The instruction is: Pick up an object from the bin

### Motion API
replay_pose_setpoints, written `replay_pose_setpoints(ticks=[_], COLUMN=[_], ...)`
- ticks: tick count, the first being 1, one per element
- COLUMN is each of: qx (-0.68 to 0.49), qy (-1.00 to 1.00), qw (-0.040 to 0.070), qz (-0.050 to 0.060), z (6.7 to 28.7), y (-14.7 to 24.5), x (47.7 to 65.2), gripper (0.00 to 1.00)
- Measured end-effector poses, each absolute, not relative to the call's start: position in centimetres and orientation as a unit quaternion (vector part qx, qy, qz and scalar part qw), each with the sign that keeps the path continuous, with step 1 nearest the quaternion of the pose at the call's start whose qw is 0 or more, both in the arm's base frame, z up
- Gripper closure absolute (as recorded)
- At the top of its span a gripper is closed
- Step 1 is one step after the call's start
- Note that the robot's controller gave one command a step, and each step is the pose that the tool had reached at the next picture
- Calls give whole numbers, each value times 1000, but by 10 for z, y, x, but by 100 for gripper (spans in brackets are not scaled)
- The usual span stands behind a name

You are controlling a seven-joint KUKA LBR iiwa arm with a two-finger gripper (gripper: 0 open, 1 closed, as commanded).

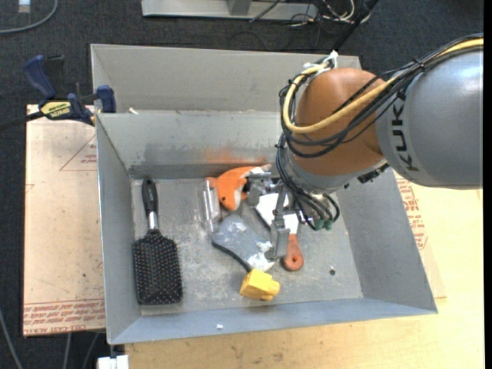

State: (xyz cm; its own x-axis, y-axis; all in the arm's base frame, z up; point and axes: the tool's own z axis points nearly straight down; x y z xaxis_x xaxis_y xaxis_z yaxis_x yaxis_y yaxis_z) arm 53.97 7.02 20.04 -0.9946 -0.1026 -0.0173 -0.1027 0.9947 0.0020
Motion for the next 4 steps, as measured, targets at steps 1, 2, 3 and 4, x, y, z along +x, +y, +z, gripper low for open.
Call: replay_pose_setpoints(ticks=[1, 2, 3, 4], qx=[18, 7, -23, -82], qy=[1000, 1000, 1000, 997], qw=[0, 3, 4, 8], qz=[0, 3, 0, 3], z=[137, 101, 86, 72], y=[59, 37, 26, 42], x=[531, 531, 524, 489], gripper=[0, 0, 0, 100])
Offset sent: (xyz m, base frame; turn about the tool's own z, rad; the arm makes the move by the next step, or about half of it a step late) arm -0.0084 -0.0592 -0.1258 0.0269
